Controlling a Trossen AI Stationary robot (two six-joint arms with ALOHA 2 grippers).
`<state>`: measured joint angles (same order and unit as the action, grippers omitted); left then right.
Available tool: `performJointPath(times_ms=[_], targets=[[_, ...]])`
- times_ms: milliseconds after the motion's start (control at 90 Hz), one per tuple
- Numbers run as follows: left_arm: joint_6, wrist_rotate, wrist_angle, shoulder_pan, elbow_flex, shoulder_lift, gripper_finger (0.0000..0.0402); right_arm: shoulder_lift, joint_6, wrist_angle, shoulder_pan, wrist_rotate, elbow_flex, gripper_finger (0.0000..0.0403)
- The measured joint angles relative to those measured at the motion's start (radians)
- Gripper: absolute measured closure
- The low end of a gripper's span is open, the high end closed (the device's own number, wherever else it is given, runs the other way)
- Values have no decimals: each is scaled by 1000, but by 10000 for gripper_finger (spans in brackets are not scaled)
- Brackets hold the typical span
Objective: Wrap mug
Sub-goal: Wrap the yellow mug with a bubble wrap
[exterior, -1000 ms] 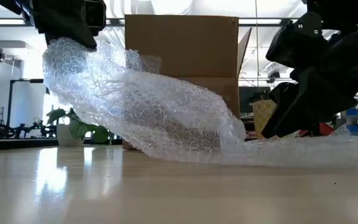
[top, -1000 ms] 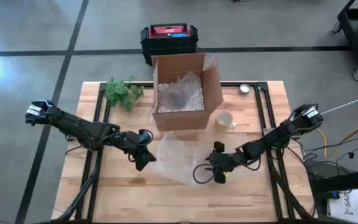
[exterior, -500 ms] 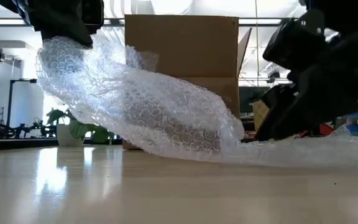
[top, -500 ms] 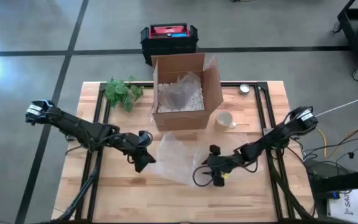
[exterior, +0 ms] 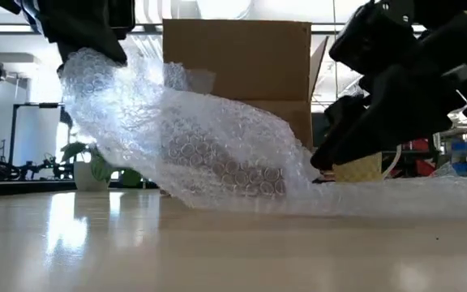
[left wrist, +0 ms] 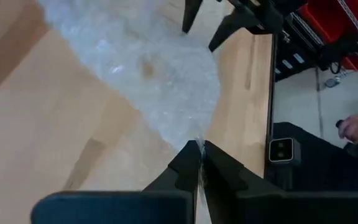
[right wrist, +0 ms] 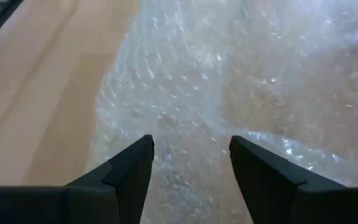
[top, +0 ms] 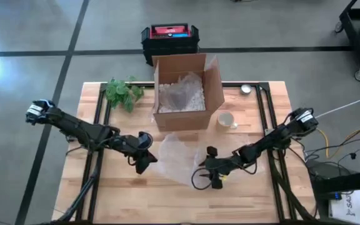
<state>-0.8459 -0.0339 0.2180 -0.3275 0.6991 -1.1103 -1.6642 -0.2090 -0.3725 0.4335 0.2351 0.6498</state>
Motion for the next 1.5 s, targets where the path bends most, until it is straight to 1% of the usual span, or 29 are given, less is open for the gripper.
performJointPath(times_ms=[111,211,333,400,478,578,633,700,811,922,1133,1289,1389,1500], targets=[[3,2,0,0,0,-1,401,-18,29,-1,-4,-9,0,250],[24,2,0,0,0,-1,401,-51,44,-2,-16,-34,0,306],[37,1,0,0,0,-1,401,-85,51,4,-27,-33,0,379],[37,0,0,0,0,-1,401,-87,64,31,-29,-30,2,396],[37,0,1,0,0,-1,401,-78,94,82,-32,19,12,390],[37,0,0,0,0,-1,401,-47,131,196,-42,175,44,382],[37,-2,0,0,0,-1,401,-27,152,247,-50,213,70,381],[37,-5,0,0,0,-1,401,-5,169,281,-55,208,89,382],[30,-7,0,0,0,1,401,2,172,285,-55,194,107,387],[35,-15,10,0,0,3,401,3,176,277,-55,150,116,393],[60,-32,42,0,0,2,402,13,176,291,-55,147,115,394],[25,-29,44,-3,-1,-3,400,21,164,290,-55,146,114,394],[29,-29,45,3,-2,-3,383,21,171,291,-60,142,114,386],[32,-29,70,4,-2,-3,342,27,182,290,-65,142,114,361]])
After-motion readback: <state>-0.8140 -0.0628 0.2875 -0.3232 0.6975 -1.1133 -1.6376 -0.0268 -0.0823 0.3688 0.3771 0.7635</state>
